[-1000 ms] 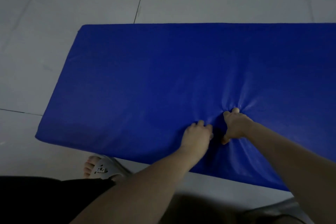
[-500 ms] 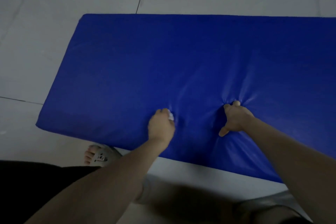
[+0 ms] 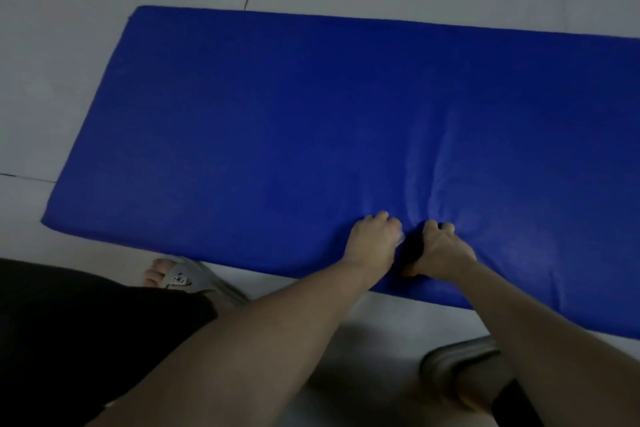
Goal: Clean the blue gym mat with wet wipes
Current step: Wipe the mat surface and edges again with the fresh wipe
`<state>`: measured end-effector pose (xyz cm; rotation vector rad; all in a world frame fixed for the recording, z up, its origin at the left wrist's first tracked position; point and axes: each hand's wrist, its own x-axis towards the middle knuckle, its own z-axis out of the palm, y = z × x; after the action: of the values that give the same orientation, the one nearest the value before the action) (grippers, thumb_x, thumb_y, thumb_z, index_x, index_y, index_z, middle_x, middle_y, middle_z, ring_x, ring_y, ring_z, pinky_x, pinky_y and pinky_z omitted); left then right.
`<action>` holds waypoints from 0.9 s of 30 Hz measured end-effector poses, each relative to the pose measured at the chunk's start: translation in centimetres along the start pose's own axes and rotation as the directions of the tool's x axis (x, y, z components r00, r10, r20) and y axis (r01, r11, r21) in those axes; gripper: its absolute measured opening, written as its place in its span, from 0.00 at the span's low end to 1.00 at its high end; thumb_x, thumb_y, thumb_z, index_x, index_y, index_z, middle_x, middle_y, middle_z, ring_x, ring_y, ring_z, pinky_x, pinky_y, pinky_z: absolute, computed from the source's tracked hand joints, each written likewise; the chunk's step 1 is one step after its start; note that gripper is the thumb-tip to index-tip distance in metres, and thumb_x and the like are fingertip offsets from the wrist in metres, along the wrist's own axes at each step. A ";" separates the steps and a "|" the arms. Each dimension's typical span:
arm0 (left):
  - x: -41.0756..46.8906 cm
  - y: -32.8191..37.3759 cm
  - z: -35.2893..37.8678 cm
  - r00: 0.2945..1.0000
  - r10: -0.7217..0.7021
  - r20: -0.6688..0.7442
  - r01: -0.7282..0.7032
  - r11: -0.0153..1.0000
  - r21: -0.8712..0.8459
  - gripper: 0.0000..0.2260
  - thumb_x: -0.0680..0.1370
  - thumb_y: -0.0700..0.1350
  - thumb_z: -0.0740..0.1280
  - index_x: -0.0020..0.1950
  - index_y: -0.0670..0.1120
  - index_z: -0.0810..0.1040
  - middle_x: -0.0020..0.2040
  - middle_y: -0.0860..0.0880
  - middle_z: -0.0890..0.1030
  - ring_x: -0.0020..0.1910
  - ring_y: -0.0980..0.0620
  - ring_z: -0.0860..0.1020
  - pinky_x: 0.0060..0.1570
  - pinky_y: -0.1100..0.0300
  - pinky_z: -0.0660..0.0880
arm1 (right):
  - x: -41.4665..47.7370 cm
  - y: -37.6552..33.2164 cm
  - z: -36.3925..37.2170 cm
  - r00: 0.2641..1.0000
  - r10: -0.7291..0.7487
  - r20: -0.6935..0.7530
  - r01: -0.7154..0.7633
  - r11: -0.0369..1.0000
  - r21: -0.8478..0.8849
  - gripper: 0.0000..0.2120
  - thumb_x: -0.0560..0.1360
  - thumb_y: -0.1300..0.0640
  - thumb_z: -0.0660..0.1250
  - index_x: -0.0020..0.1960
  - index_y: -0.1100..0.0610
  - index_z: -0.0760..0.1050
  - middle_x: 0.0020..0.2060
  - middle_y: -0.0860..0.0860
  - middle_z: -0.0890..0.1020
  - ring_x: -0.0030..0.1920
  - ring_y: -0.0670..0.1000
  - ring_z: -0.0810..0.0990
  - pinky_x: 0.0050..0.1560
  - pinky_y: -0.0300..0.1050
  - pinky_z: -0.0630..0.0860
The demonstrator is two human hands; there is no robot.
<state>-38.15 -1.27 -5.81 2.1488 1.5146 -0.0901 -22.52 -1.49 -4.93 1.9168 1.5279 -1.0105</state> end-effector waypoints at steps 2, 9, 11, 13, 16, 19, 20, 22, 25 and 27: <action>-0.1 -3.3 -1.3 1.000 -0.025 -0.003 0.025 0.998 0.052 0.07 0.81 0.42 0.63 0.57 0.44 0.77 0.57 0.44 0.77 0.55 0.42 0.78 0.52 0.50 0.74 | 0.4 -0.2 -0.7 1.000 0.002 0.029 0.000 0.998 -0.064 0.53 0.59 0.34 0.80 0.71 0.57 0.59 0.66 0.58 0.65 0.61 0.59 0.76 0.51 0.51 0.76; -2.7 -15.6 -5.1 0.872 -0.479 -0.100 0.487 0.871 0.074 0.08 0.81 0.42 0.61 0.51 0.42 0.79 0.53 0.42 0.80 0.48 0.40 0.80 0.43 0.50 0.75 | 0.4 -0.2 -1.2 1.000 0.001 0.022 0.002 0.991 -0.130 0.57 0.59 0.31 0.79 0.75 0.58 0.57 0.68 0.60 0.67 0.63 0.60 0.76 0.56 0.52 0.77; -2.5 -16.2 -5.1 0.773 -0.624 -0.111 0.624 0.780 -0.041 0.08 0.79 0.42 0.61 0.48 0.40 0.79 0.50 0.41 0.81 0.46 0.40 0.80 0.37 0.53 0.73 | 0.3 -0.2 -1.2 1.000 -0.003 0.018 0.005 0.991 -0.133 0.57 0.59 0.31 0.79 0.74 0.58 0.58 0.67 0.59 0.68 0.62 0.59 0.76 0.55 0.52 0.77; -2.2 -14.8 -4.6 0.722 -0.683 -0.114 0.669 0.730 -0.139 0.10 0.81 0.45 0.61 0.48 0.40 0.78 0.49 0.41 0.81 0.46 0.41 0.80 0.39 0.53 0.73 | 0.3 -0.4 -1.3 1.000 -0.003 0.014 0.005 0.992 -0.127 0.56 0.58 0.31 0.80 0.73 0.58 0.59 0.66 0.59 0.69 0.61 0.59 0.76 0.55 0.52 0.77; -2.1 -9.8 -2.8 0.795 -0.596 -0.116 0.573 0.799 -0.181 0.10 0.82 0.45 0.59 0.50 0.42 0.78 0.51 0.43 0.81 0.48 0.43 0.80 0.45 0.51 0.75 | 0.4 -0.6 -1.5 1.000 -0.003 0.010 0.005 0.993 -0.119 0.56 0.57 0.31 0.80 0.73 0.57 0.60 0.66 0.59 0.69 0.61 0.59 0.76 0.55 0.53 0.77; -1.6 -3.9 -0.5 0.891 -0.447 -0.077 0.427 0.885 -0.185 0.09 0.82 0.44 0.59 0.51 0.44 0.78 0.53 0.44 0.81 0.50 0.43 0.80 0.49 0.49 0.76 | 0.5 -0.5 -1.3 1.000 -0.004 0.011 0.005 0.994 -0.108 0.56 0.56 0.31 0.80 0.72 0.57 0.61 0.65 0.59 0.69 0.60 0.59 0.77 0.54 0.51 0.77; -1.3 -2.1 0.0 0.922 -0.383 -0.057 0.368 0.912 -0.184 0.08 0.82 0.44 0.60 0.51 0.45 0.78 0.53 0.44 0.81 0.50 0.42 0.80 0.50 0.49 0.76 | 0.6 -0.5 -1.3 1.000 0.001 0.006 0.000 0.995 -0.100 0.55 0.56 0.31 0.81 0.71 0.57 0.61 0.64 0.59 0.69 0.60 0.59 0.77 0.53 0.51 0.76; -1.0 0.7 0.5 0.976 -0.219 0.006 0.217 0.960 -0.180 0.05 0.80 0.42 0.62 0.50 0.46 0.77 0.52 0.45 0.79 0.51 0.42 0.79 0.50 0.49 0.75 | 0.7 -0.5 -1.1 1.000 0.008 -0.005 -0.009 0.996 -0.087 0.54 0.56 0.33 0.81 0.70 0.57 0.62 0.63 0.58 0.69 0.60 0.59 0.77 0.53 0.50 0.75; -1.1 1.2 0.4 0.994 -0.003 0.107 0.015 0.994 -0.112 0.04 0.81 0.43 0.64 0.54 0.47 0.78 0.53 0.46 0.78 0.51 0.42 0.78 0.51 0.49 0.76 | 0.9 -0.6 -1.1 1.000 0.009 -0.005 -0.009 0.997 -0.074 0.53 0.56 0.34 0.82 0.69 0.57 0.62 0.62 0.58 0.70 0.60 0.59 0.77 0.56 0.50 0.75; -1.1 -1.0 -0.3 0.995 0.012 0.094 -0.015 1.000 0.025 0.07 0.80 0.43 0.66 0.58 0.46 0.77 0.55 0.45 0.77 0.53 0.43 0.77 0.51 0.49 0.74 | 0.9 -0.6 -1.2 1.000 0.001 0.000 -0.001 0.996 -0.085 0.54 0.56 0.33 0.81 0.70 0.57 0.62 0.62 0.58 0.70 0.60 0.58 0.77 0.55 0.50 0.76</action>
<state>-39.50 -1.84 -5.54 2.1431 1.4524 -0.2041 -22.67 0.16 -4.87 1.8588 1.5452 -0.9299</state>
